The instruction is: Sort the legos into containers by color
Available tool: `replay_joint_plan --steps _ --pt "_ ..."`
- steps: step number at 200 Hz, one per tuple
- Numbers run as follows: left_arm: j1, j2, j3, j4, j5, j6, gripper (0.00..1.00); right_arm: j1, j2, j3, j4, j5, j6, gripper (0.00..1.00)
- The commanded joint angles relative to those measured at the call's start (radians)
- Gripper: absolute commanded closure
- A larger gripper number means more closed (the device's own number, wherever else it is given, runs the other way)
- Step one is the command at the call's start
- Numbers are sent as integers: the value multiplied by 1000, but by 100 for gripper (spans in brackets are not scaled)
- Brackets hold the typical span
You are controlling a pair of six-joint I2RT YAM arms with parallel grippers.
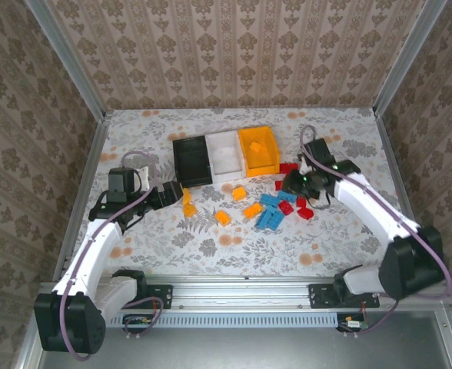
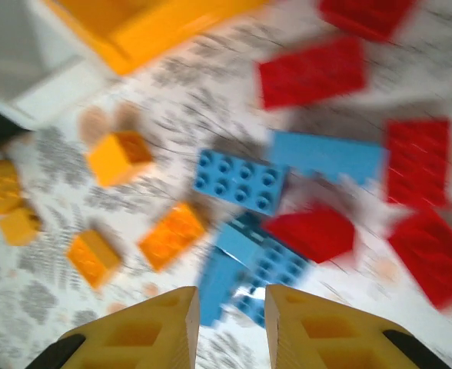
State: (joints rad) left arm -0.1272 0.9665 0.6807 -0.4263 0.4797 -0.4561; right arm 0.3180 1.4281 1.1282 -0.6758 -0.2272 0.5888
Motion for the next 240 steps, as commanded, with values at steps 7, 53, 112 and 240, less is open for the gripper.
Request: replay_joint_plan --steps 7,53,112,240 --pt "9 -14 -3 -8 16 -1 0 51 237 220 111 -95 20 69" --pt "24 -41 9 -57 -3 18 0 111 440 457 -3 -22 -17 51" --pt "24 -12 19 -46 14 18 0 124 212 105 -146 285 -44 25" --pt "15 -45 14 -50 21 -6 0 -108 5 -248 -159 291 -171 40"
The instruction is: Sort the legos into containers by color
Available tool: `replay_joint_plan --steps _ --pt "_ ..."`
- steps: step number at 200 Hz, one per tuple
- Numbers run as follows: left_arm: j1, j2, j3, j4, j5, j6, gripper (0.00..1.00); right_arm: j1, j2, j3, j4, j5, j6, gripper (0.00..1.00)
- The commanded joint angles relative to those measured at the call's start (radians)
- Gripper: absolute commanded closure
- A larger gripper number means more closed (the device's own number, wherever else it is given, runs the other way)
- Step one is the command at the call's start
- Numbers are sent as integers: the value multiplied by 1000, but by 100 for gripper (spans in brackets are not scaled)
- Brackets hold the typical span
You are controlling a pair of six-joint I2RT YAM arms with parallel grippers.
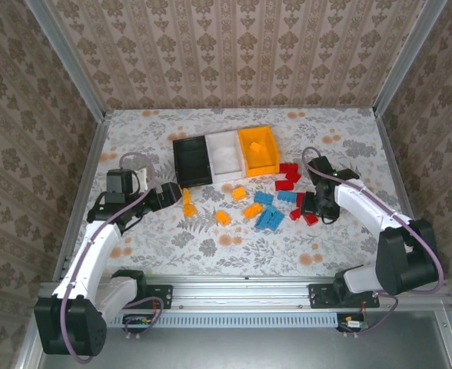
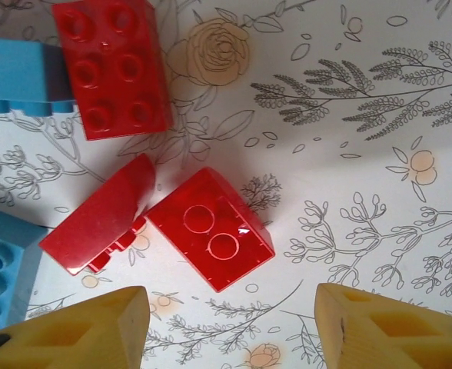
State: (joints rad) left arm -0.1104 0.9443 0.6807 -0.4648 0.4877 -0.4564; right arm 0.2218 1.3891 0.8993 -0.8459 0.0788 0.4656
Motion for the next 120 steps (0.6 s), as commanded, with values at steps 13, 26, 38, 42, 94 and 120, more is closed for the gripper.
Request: replay_joint_plan --steps 13,26,38,42,94,120 --pt "-1 -24 11 -14 9 -6 0 -14 68 -25 35 -27 -54 40" --pt "0 -23 10 -13 8 -5 0 -15 99 -25 50 -35 -60 40" --pt "0 -24 10 -14 6 -5 0 -20 126 -27 61 -37 -66 39" --pt "1 -23 10 -14 6 -4 0 -21 134 -28 66 -39 -66 39" --pt "3 -11 16 -12 6 -2 0 -52 199 -47 142 -74 -73 40" --pt "3 -6 21 -14 9 -2 0 -58 219 -50 153 -86 -70 48"
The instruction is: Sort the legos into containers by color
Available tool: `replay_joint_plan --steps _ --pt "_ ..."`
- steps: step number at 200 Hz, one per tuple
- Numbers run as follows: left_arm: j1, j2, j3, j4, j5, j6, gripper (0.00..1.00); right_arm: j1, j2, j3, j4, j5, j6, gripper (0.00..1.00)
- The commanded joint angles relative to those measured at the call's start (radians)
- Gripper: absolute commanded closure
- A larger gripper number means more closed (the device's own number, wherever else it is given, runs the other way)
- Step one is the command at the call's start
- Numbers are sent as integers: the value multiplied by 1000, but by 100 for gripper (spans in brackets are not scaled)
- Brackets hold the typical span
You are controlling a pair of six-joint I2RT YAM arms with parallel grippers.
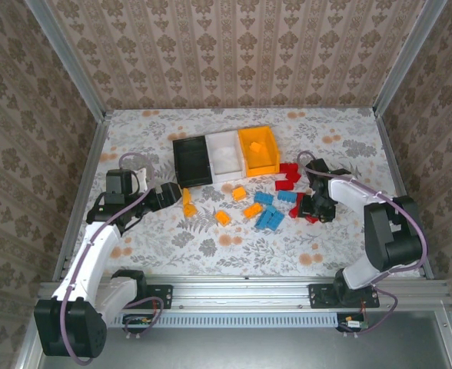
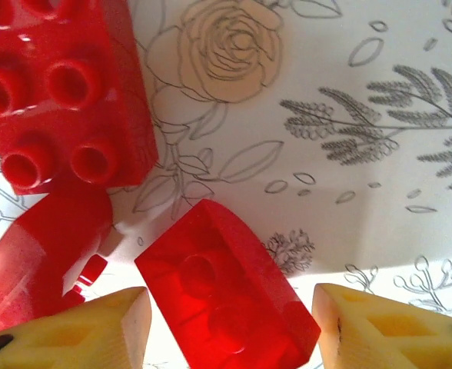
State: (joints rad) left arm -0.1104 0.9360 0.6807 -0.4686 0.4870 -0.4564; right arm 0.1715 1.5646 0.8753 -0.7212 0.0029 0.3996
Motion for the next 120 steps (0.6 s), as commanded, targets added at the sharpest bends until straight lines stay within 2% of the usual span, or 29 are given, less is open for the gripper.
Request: replay_joint_plan --steps 1,24,74,120 --pt "3 2 22 -11 10 0 0 -8 42 -26 29 -11 -5 48" --pt "3 -2 21 -13 6 1 0 -8 6 -35 20 -5 5 56" --pt "6 0 23 -1 19 -5 0 -5 -146 -3 -52 -13 40 58" --pt "6 -5 21 4 27 -3 0 28 -286 111 -126 -55 90 59"
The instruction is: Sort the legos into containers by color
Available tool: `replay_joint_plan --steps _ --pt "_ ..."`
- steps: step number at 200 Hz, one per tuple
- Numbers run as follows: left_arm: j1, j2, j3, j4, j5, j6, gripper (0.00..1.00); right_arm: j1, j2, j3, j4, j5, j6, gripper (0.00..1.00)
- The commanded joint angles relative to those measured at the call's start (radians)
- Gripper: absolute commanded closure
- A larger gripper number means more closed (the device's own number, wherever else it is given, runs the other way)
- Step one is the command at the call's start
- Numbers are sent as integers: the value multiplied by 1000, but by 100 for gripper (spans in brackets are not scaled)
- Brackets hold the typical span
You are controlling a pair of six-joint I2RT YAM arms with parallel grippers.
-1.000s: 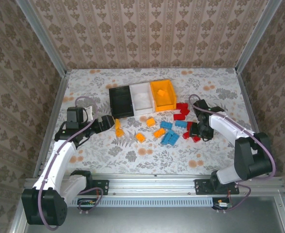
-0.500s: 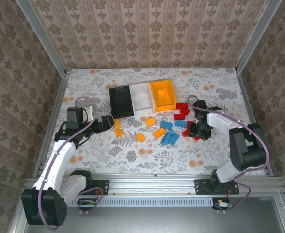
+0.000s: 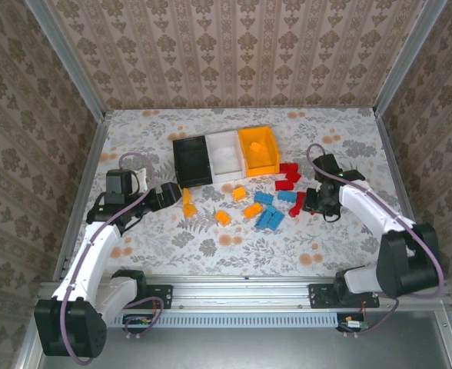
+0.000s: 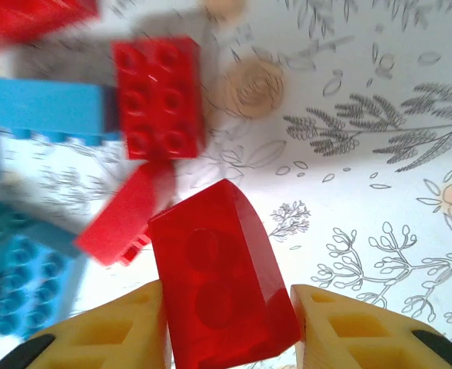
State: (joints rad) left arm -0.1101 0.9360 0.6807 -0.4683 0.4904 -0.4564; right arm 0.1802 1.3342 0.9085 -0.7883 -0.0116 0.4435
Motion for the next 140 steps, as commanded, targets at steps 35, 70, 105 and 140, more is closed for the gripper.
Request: replay_joint_plan --steps 35,70,105,140 --pt "5 -6 7 19 32 -10 0 74 -16 185 32 -153 126 59" --pt "5 -11 -3 29 38 -21 0 187 228 392 192 -264 201 59" --pt "6 -24 6 -6 23 -7 0 269 565 711 211 -306 205 59" --pt "12 -24 13 -33 14 4 0 288 835 1015 161 -294 190 52"
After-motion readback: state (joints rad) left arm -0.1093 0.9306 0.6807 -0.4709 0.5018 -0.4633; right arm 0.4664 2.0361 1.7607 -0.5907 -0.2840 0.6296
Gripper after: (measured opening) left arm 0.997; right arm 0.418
